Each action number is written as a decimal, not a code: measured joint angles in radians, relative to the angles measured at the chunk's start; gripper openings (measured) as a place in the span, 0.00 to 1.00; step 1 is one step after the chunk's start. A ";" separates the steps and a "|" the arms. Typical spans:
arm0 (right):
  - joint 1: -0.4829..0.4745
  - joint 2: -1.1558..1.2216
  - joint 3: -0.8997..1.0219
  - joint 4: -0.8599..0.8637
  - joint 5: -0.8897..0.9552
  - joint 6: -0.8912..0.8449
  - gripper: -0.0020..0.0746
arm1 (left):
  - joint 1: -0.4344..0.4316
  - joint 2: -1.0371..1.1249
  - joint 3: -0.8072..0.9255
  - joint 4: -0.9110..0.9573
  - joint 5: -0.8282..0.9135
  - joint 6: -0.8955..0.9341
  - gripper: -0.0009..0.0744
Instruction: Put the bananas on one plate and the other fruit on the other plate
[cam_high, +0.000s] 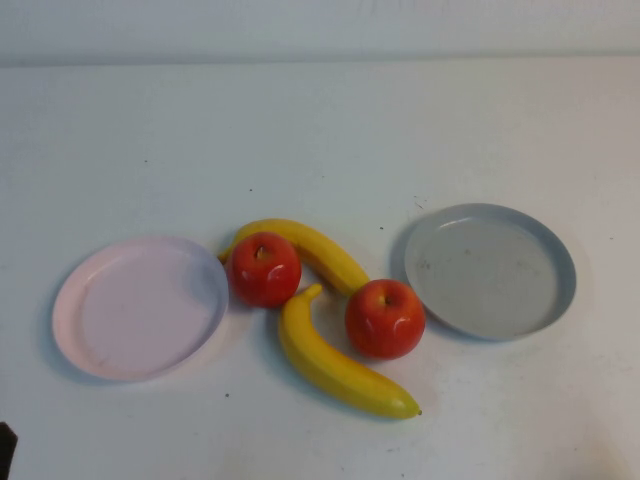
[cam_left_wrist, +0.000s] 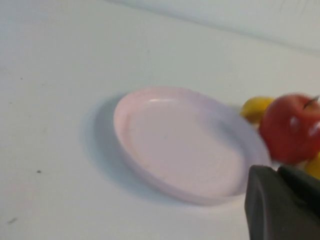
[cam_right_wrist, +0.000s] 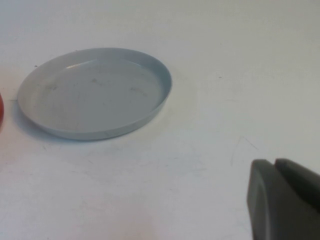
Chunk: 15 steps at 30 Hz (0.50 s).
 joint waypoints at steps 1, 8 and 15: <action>0.000 0.000 0.000 0.000 0.000 0.000 0.01 | 0.000 0.000 0.000 -0.046 -0.021 -0.024 0.01; 0.000 0.000 0.000 0.000 0.000 0.000 0.01 | 0.000 0.000 0.000 -0.295 -0.130 -0.066 0.01; 0.000 0.000 0.000 0.000 0.000 0.000 0.01 | 0.000 0.003 -0.032 -0.374 -0.133 -0.066 0.01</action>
